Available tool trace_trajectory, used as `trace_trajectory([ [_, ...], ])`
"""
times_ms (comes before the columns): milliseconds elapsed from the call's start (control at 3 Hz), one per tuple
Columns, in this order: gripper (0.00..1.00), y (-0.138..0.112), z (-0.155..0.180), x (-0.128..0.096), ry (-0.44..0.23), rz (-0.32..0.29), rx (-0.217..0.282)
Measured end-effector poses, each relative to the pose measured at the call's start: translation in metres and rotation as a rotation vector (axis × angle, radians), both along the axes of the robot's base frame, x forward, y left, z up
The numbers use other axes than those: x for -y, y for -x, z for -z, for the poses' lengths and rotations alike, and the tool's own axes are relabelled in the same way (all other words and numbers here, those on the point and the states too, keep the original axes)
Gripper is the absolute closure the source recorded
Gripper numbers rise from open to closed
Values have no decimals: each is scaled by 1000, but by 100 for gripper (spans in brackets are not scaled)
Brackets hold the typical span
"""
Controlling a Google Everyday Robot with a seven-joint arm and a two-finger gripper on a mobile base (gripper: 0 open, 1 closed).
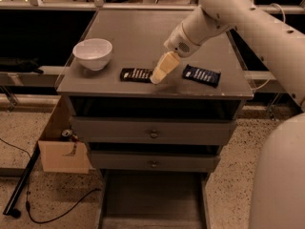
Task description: Place rxbar chocolate into bottom drawer
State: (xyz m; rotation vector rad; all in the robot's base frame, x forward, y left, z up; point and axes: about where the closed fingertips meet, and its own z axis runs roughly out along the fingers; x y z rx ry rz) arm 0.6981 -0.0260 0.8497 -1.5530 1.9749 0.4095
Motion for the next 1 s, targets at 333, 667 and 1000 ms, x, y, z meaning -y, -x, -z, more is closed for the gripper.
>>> trace_trajectory([
  [333,0,1,10,-5,-2,-1,-25],
  [667,4,8,20,-12,-9,-13,-52],
  [1000,27,8,20,-12,-9,-13,-52],
])
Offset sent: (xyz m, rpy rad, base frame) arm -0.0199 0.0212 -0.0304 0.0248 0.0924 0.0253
